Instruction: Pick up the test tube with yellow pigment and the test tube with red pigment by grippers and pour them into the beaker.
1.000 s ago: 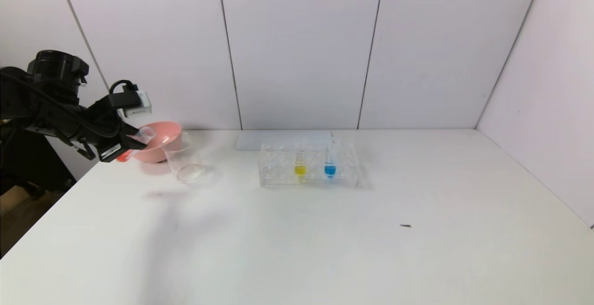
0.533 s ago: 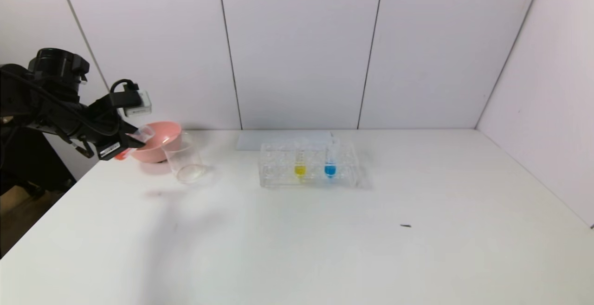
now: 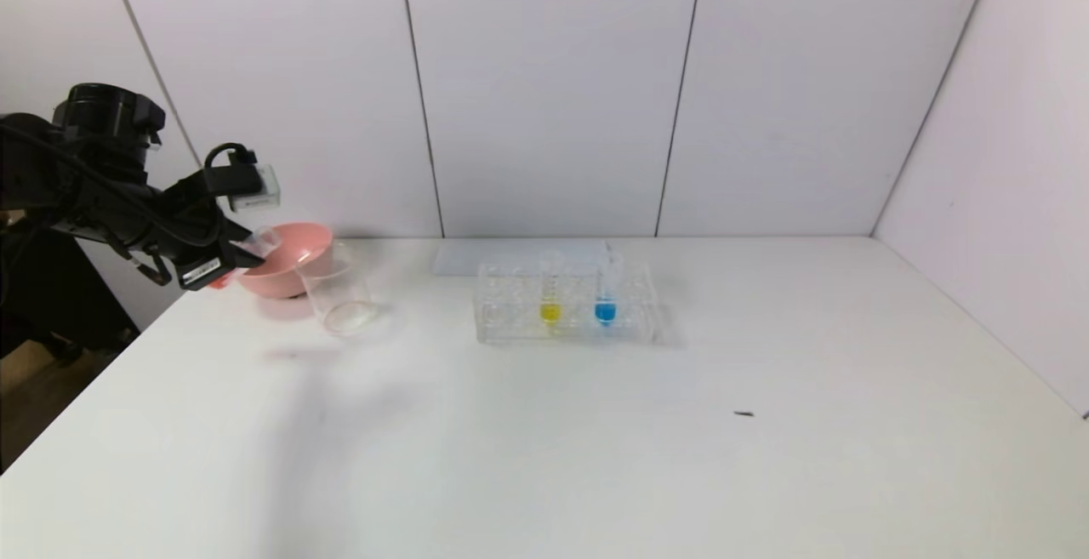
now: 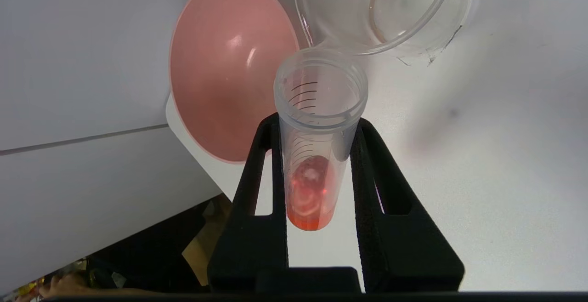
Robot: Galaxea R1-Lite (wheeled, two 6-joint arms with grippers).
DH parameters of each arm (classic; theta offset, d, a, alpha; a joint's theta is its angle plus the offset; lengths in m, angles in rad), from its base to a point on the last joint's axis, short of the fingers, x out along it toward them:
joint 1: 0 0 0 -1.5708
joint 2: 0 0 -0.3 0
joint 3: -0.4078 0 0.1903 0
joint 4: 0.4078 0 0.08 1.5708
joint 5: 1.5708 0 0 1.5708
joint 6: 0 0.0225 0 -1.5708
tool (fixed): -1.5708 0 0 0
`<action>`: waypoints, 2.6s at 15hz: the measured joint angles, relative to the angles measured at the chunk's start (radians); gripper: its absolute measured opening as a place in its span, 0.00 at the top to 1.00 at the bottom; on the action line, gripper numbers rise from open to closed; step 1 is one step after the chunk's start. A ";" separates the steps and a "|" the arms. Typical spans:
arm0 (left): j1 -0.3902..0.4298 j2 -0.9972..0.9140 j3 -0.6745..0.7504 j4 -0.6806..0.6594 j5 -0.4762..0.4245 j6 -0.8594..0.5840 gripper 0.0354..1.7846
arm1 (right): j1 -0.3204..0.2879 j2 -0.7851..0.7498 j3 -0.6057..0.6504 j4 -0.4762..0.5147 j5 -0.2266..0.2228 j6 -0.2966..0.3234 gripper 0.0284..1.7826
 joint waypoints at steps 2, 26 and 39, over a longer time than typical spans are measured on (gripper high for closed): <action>-0.006 0.000 -0.004 0.000 0.000 0.001 0.77 | 0.000 0.000 0.000 0.000 0.000 0.000 0.05; -0.050 0.058 -0.173 0.193 0.029 0.201 0.77 | 0.000 0.000 0.000 0.000 0.000 0.000 0.05; -0.044 0.134 -0.381 0.460 0.099 0.340 0.77 | 0.000 0.000 0.000 0.000 0.000 0.000 0.05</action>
